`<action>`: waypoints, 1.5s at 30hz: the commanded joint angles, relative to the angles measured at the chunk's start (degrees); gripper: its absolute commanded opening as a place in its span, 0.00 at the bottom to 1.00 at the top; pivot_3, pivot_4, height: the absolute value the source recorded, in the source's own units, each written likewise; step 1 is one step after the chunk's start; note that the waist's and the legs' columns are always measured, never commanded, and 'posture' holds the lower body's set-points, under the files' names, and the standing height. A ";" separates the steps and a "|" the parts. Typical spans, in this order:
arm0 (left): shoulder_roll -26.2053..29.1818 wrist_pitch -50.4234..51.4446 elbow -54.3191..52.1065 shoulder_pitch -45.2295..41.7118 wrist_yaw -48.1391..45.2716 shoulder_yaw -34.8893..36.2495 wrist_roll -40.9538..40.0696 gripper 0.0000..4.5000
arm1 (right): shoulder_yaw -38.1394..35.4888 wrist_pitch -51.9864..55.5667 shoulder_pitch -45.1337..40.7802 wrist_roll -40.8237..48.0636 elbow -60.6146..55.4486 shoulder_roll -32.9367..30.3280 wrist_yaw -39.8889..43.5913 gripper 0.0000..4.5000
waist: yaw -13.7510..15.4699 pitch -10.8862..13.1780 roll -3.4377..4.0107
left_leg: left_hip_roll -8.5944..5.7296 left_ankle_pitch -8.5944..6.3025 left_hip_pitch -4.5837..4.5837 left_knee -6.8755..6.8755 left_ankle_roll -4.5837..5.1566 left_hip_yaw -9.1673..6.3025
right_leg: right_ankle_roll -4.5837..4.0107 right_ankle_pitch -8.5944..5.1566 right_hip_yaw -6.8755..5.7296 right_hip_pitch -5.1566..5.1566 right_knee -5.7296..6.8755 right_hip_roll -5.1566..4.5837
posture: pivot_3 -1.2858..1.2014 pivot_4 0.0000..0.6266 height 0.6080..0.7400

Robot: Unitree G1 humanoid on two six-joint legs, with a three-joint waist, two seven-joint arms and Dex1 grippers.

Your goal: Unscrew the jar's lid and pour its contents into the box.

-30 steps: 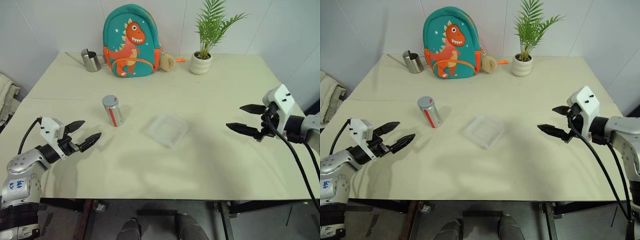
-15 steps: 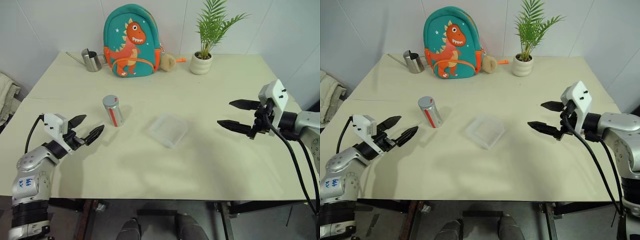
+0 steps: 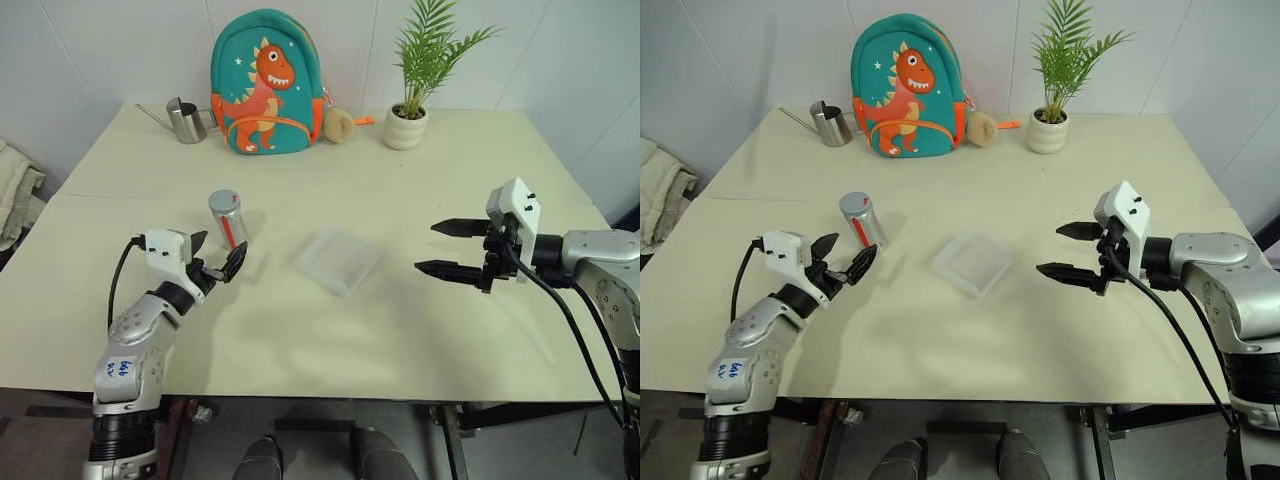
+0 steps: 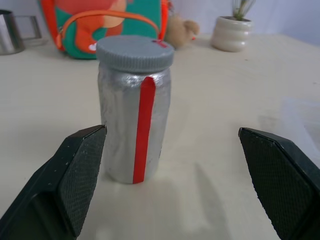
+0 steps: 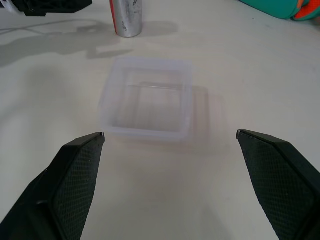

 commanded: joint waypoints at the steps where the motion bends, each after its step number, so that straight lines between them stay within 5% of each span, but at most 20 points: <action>1: -1.31 1.23 -3.08 -1.21 4.64 -0.82 2.26 1.00 | -0.28 -1.74 -1.40 -0.62 0.54 -0.61 1.07 0.99 | 0.26 0.00 0.00 | 0.00 0.00 0.00 0.01 0.00 0.00 | 0.01 0.00 0.00 0.00 0.00 0.01 | 0.52 0.24 1.00; 17: -5.76 -1.55 3.96 -6.45 10.72 -3.60 7.83 1.00 | 0.27 -2.85 -1.40 -1.70 0.54 0.16 1.34 0.99 | 0.63 0.00 0.00 | -0.01 0.01 -0.01 0.00 -0.02 0.00 | 0.01 0.01 0.00 0.00 -0.03 0.01 | 0.52 0.24 1.00; 42: -3.33 -14.42 27.67 -21.39 7.92 -2.46 9.78 1.00 | 0.02 -2.92 -1.77 -2.17 0.23 0.70 -1.66 0.99 | 0.64 0.00 0.00 | -0.04 0.04 -0.03 0.00 -0.06 -0.01 | 0.08 0.07 0.00 0.01 -0.07 0.00 | 0.52 0.24 1.00; 45: -3.28 -15.64 29.58 -22.02 7.87 -2.57 10.23 0.87 | 0.12 -2.99 -1.93 -2.27 0.48 0.62 -1.87 1.00 | 0.64 0.00 0.00 | -0.03 0.04 -0.04 -0.02 -0.06 -0.01 | 0.08 0.07 0.00 0.00 -0.06 0.00 | 0.52 0.24 1.00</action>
